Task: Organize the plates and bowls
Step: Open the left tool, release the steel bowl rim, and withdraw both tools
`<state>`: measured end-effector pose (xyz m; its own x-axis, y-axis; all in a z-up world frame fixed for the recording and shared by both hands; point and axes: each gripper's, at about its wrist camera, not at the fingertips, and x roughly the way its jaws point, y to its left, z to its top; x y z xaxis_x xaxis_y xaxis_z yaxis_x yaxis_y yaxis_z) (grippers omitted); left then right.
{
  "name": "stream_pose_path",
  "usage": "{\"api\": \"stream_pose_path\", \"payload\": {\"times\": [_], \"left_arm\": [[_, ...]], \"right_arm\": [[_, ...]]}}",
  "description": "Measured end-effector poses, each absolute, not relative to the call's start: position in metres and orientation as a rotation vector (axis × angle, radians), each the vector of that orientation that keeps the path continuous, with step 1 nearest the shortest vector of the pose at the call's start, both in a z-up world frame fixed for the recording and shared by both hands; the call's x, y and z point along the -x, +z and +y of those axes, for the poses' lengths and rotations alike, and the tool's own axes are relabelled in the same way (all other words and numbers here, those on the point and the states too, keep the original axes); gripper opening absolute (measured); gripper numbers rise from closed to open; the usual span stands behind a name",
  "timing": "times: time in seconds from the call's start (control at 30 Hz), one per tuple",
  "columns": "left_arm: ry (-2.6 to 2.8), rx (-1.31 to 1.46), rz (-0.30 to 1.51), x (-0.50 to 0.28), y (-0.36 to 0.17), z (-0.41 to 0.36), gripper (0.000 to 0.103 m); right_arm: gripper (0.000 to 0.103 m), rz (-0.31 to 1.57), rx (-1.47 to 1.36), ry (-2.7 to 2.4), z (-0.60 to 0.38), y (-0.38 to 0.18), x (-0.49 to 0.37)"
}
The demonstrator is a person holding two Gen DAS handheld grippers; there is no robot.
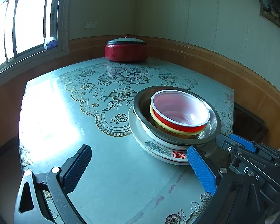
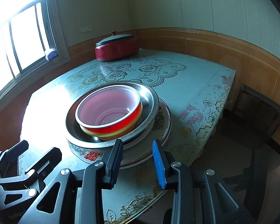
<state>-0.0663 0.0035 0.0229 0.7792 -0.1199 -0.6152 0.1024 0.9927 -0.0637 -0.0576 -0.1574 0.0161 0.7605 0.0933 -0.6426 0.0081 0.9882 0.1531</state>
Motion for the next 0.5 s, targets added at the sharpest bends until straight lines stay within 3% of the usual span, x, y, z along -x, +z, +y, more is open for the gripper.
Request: {"api": "stream_pose_path", "payload": {"times": [0.5], "left_arm": [[-0.140, 0.044, 0.660, 0.060, 0.022, -0.002, 0.102]], "right_arm": [[0.033, 0.705, -0.148, 0.031, -0.169, 0.018, 0.056]]}}
